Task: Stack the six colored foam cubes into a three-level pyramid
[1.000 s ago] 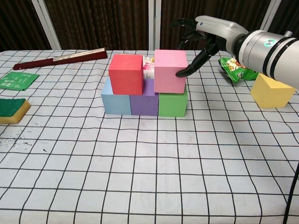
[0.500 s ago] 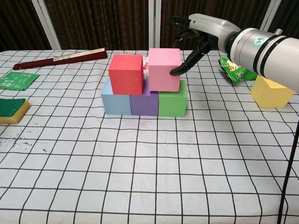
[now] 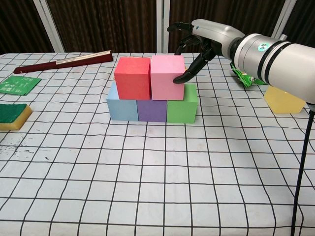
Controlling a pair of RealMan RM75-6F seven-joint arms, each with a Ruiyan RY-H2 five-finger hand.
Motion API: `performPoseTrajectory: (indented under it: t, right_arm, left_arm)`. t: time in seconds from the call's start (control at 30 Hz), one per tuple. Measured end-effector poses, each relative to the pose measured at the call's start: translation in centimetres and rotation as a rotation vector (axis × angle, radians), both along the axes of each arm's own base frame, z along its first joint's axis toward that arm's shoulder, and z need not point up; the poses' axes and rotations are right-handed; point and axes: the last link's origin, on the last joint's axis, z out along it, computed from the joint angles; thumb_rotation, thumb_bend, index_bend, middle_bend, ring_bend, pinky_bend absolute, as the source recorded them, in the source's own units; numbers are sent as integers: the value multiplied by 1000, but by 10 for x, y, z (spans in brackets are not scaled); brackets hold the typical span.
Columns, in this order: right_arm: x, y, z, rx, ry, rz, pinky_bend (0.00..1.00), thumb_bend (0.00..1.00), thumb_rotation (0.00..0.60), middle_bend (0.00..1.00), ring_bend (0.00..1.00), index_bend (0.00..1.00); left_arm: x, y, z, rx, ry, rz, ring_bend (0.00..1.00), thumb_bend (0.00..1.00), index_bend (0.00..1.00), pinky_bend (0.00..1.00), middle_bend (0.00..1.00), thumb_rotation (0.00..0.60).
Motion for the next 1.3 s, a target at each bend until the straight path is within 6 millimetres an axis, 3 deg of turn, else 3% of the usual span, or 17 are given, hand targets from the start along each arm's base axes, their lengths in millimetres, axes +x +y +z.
performPoseTrajectory:
  t: [1.3]
  right_arm:
    - [3,2,-8,-12,-4,-16,0,154,600,453,33,0]
  left_arm:
    - [-1,0,-3,-8,4,4,15,0,100,66,145,600]
